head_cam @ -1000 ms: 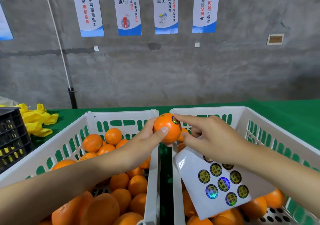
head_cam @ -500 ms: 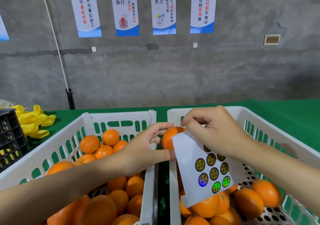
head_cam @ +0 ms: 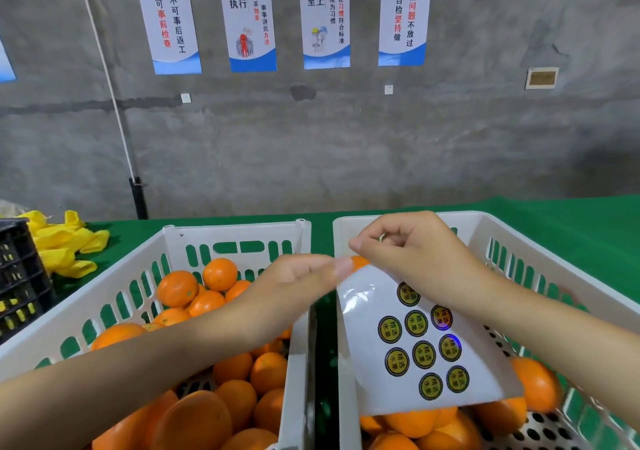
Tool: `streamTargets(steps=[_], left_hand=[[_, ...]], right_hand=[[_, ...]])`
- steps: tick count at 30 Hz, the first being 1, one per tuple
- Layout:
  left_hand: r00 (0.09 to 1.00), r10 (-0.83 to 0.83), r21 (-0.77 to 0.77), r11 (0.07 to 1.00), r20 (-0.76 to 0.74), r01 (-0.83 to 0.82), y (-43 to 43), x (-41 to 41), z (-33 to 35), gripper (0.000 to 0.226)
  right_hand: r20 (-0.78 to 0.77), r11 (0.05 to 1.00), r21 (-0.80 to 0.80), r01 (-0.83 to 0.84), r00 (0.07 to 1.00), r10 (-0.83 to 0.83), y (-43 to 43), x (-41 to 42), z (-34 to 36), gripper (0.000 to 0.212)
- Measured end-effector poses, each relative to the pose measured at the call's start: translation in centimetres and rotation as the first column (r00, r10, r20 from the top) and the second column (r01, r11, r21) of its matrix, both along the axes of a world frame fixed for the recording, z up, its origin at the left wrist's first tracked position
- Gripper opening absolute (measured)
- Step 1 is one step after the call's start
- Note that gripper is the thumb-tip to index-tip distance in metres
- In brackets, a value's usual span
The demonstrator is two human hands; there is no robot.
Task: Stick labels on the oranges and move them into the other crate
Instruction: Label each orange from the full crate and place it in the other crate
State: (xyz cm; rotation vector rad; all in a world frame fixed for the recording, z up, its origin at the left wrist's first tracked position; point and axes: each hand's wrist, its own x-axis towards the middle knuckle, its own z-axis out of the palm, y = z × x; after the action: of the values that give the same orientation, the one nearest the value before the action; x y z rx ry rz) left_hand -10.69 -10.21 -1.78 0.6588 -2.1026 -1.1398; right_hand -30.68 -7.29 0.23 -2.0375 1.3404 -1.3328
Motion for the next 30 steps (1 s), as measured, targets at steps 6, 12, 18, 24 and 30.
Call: streamTargets(steps=[6, 12, 18, 24, 30], left_hand=[[0.993, -0.117, 0.118, 0.986, 0.009, 0.115, 0.7, -0.4, 0.1, 0.036], [0.979, -0.105, 0.094, 0.992, 0.173, 0.090, 1.2, -0.4, 0.2, 0.039], [0.998, 0.067, 0.067, 0.995, 0.014, -0.068, 0.9, -1.1, -0.1, 0.046], [0.950, 0.289, 0.249, 0.935, -0.122, -0.253, 0.4, -1.1, 0.1, 0.028], [0.922, 0.364, 0.351, 0.887, -0.131, -0.300, 0.6, -1.0, 0.8, 0.039]], right_hand=[[0.041, 0.996, -0.046, -0.073, 0.996, 0.074, 0.4, 0.7, 0.0, 0.017], [-0.114, 0.982, -0.171, -0.082, 0.991, 0.063, 1.5, 2.1, -0.7, 0.025], [-0.387, 0.851, -0.509, 0.129, 0.849, -0.360, 1.3, 1.4, -0.6, 0.042], [-0.372, 0.836, -0.524, 0.166, 0.838, -0.399, 0.8, 0.7, -0.7, 0.035], [-0.425, 0.839, -0.539, 0.073, 0.837, -0.345, 0.7, 0.5, -1.1, 0.028]])
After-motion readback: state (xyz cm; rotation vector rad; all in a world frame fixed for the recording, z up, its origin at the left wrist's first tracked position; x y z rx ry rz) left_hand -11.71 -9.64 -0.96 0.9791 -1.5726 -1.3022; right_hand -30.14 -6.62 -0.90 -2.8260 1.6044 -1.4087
